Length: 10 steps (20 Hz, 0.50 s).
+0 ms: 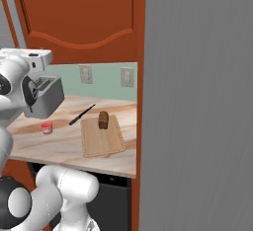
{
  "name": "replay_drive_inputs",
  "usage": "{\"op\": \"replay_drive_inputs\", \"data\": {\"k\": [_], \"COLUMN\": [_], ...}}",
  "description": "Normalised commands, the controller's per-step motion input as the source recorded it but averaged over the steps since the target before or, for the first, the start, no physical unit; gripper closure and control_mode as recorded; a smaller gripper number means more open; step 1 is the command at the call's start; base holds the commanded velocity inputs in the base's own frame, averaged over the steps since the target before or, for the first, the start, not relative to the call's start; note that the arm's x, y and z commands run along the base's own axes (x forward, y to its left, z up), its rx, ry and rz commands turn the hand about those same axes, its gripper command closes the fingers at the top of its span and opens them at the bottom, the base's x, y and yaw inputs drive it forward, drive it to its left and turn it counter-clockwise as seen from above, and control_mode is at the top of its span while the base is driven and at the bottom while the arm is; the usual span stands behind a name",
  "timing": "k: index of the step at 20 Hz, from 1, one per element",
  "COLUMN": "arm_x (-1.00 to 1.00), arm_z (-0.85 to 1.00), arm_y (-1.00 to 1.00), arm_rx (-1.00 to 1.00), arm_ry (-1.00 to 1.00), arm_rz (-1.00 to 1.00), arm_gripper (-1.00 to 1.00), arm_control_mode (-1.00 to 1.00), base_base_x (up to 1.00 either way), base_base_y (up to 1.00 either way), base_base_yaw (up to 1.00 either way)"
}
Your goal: Pick the bread, place it on the cutting board, pick the jam, place it on the counter, and close the cabinet.
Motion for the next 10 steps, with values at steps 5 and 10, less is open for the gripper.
{"op": "replay_drive_inputs", "data": {"k": [5,10], "arm_x": [0.26,0.26], "arm_z": [0.0,0.0], "arm_y": [0.01,0.01], "arm_rx": [0.0,0.0], "arm_ry": [0.0,0.0], "arm_rz": [-0.08,-0.07], "arm_gripper": [-1.0,-1.0], "arm_control_mode": [-1.0,-1.0], "base_base_x": [0.0,0.0], "base_base_y": [0.0,0.0], "base_base_yaw": [0.0,0.0]}}
